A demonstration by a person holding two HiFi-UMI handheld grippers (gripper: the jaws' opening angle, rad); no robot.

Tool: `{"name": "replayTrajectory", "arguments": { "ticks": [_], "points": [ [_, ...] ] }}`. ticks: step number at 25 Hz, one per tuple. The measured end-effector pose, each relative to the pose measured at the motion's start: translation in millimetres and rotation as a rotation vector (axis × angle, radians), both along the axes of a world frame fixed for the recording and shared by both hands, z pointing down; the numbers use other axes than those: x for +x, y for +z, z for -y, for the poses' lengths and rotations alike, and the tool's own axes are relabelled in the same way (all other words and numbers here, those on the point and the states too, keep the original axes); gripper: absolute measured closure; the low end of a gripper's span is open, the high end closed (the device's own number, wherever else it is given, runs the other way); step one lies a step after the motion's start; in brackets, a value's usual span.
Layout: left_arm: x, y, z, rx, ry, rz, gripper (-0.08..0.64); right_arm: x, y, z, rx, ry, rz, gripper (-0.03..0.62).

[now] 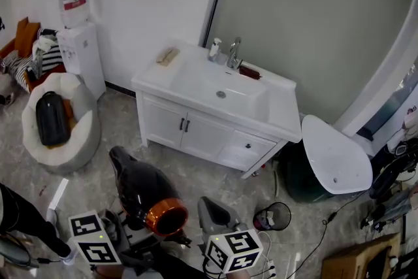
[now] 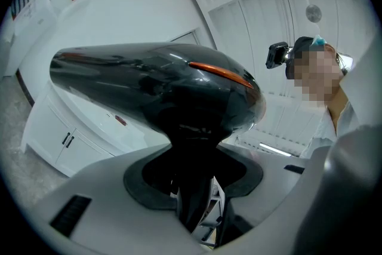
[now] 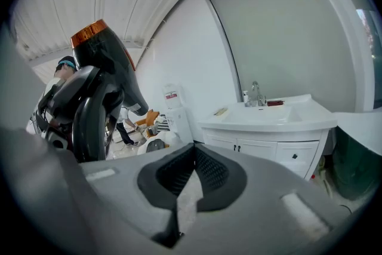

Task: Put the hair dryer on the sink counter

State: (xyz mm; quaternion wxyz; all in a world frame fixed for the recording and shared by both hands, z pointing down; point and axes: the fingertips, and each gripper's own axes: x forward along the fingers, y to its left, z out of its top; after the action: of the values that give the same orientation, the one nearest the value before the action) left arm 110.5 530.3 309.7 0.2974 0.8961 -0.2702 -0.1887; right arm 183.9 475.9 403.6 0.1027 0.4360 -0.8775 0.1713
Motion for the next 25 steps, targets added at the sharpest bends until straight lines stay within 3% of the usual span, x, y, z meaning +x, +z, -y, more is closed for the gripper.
{"name": "replayTrajectory", "arguments": {
  "ticks": [10,25],
  "points": [
    [-14,3,31,-0.003,-0.016,0.009,0.383,-19,3,29,-0.006,-0.027,-0.001,0.594],
    [-61,-4,137,0.000,-0.005,0.008,0.383,-73,-5,136,0.000,-0.037,0.001,0.594]
  ]
}}
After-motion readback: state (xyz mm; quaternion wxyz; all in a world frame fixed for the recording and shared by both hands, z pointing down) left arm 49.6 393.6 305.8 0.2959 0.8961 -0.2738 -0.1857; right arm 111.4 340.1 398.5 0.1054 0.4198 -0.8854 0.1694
